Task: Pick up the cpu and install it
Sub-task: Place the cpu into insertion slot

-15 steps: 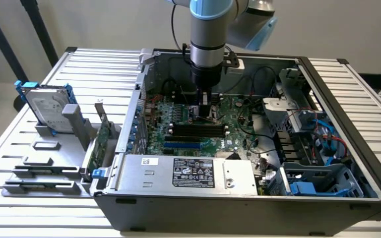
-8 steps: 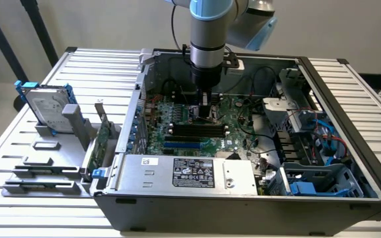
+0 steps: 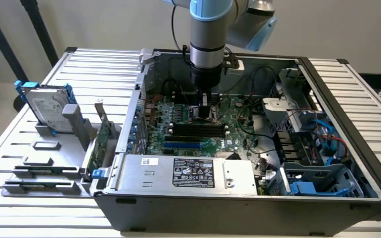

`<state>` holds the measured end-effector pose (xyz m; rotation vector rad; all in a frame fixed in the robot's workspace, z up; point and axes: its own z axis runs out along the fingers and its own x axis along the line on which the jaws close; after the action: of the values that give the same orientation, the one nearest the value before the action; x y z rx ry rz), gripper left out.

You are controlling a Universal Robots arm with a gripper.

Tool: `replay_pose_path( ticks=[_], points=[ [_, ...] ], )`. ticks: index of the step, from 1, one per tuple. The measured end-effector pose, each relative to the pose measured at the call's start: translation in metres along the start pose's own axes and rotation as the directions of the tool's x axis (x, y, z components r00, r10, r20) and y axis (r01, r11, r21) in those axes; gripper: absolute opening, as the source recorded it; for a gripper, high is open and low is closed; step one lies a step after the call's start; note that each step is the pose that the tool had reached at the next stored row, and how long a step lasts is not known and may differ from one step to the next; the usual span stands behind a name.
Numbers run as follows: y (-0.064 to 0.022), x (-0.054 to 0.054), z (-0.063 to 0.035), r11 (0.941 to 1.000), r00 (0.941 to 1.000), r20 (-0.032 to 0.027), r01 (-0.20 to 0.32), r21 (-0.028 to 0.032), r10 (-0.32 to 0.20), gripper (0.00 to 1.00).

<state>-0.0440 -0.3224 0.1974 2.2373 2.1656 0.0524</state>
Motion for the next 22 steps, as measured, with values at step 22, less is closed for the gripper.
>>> replay_pose_path(
  ticks=[22],
  points=[
    [-0.0002,0.0024,0.0035,1.0000,1.0000,0.0006,0.000,0.0000,0.000,0.55]
  ],
)
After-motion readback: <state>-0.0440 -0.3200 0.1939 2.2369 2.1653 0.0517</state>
